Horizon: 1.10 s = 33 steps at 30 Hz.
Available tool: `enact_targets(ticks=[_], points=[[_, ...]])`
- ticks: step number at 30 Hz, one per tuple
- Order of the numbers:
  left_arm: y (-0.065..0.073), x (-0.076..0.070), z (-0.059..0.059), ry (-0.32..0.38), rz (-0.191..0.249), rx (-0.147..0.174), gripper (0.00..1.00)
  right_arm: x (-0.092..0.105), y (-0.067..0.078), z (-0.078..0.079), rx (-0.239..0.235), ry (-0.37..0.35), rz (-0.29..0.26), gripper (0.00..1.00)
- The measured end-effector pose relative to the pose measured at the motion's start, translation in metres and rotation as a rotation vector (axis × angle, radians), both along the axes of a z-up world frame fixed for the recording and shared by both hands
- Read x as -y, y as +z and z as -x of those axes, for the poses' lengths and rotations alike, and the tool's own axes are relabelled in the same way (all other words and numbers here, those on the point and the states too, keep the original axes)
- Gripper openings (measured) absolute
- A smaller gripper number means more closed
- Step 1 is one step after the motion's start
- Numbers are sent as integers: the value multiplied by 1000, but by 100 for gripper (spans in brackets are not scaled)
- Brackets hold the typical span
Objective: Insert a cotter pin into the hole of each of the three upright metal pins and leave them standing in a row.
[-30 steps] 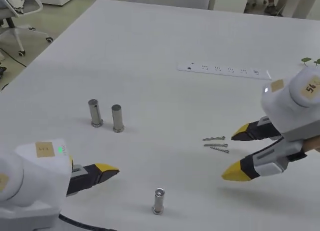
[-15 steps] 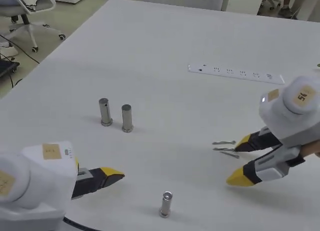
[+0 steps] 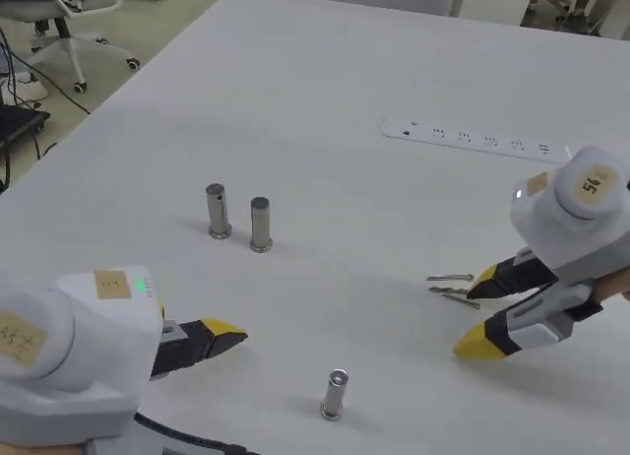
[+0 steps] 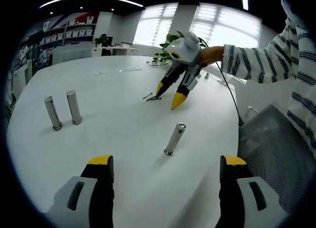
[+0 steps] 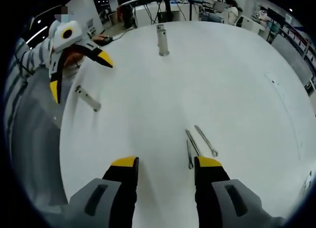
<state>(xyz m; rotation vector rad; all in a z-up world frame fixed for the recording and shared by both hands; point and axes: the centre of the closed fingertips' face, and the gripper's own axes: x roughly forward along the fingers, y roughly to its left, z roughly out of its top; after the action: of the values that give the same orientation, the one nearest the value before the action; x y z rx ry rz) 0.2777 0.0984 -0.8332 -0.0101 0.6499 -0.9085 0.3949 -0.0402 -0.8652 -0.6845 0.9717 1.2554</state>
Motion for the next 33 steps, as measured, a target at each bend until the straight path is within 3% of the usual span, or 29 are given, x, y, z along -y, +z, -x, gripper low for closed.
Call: enact_targets(ticks=[6, 11, 20, 33], points=[[-2, -3, -3, 20, -10, 3, 90, 1, -1, -2, 14, 20, 20, 44], [-4, -3, -4, 23, -14, -3, 90, 5, -3, -7, 77, 102, 81, 38], [-4, -1, -5, 27, -1, 0, 89, 5, -2, -8, 64, 86, 85, 34], [-4, -3, -7, 31, -5, 7, 88, 1, -3, -12, 66, 73, 98, 16]])
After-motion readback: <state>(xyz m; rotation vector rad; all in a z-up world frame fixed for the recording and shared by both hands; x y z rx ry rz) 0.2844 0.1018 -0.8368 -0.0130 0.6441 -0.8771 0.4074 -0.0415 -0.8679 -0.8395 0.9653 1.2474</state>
